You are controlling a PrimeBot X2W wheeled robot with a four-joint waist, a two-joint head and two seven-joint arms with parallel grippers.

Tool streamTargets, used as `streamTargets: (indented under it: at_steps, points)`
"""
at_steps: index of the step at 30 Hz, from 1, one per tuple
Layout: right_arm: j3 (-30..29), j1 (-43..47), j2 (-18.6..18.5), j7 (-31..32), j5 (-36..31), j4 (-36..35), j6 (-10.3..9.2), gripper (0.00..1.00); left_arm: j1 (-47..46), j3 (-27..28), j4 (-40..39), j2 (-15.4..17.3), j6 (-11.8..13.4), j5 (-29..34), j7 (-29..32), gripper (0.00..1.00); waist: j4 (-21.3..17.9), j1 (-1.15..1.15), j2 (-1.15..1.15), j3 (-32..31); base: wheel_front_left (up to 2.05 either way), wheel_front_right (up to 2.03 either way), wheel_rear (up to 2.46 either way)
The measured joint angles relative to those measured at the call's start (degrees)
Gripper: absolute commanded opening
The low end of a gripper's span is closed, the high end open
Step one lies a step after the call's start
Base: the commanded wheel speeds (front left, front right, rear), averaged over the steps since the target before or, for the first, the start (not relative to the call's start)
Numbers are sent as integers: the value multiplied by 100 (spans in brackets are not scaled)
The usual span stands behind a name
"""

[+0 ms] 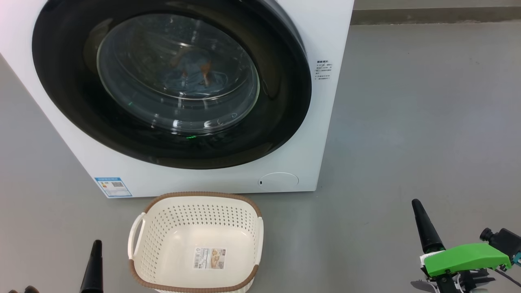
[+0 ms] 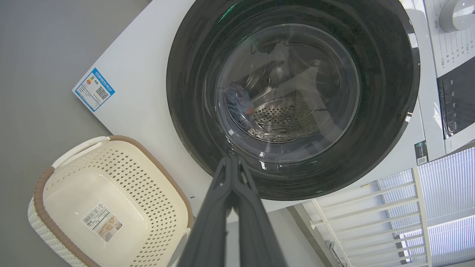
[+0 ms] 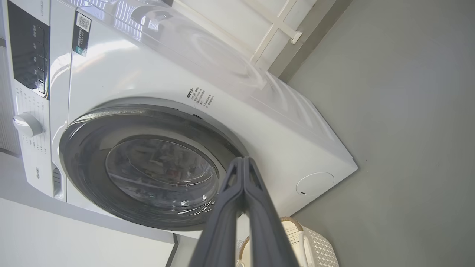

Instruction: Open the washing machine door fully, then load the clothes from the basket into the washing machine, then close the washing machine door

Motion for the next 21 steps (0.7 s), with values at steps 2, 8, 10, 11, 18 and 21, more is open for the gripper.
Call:
streamTargets:
  at_steps: [2,8,10,11,18,21]
  points:
    - [-8,4,18,35,93,-5,0,0,-2,14,14,-8,-1,-99,40,0,3,0,0,-4,0,0,0]
    - [-88,48,34,109,396,-20,-3,0,-102,83,66,-43,-1,-374,140,0,12,0,0,-15,0,0,0]
    - [-136,48,38,156,546,-20,-4,0,-129,99,70,-66,-1,-470,183,0,15,0,0,-18,0,0,0]
    - [-149,48,40,157,613,-21,-4,0,-130,108,78,-82,0,-512,189,0,16,0,0,-20,0,0,0]
    - [-197,48,70,286,988,-32,-4,0,-138,156,130,-138,-1,-842,292,0,26,0,0,-33,0,0,0]
    - [-221,48,87,339,1099,-42,-4,0,-162,183,149,-145,-1,-956,342,0,31,0,0,-39,0,0,0]
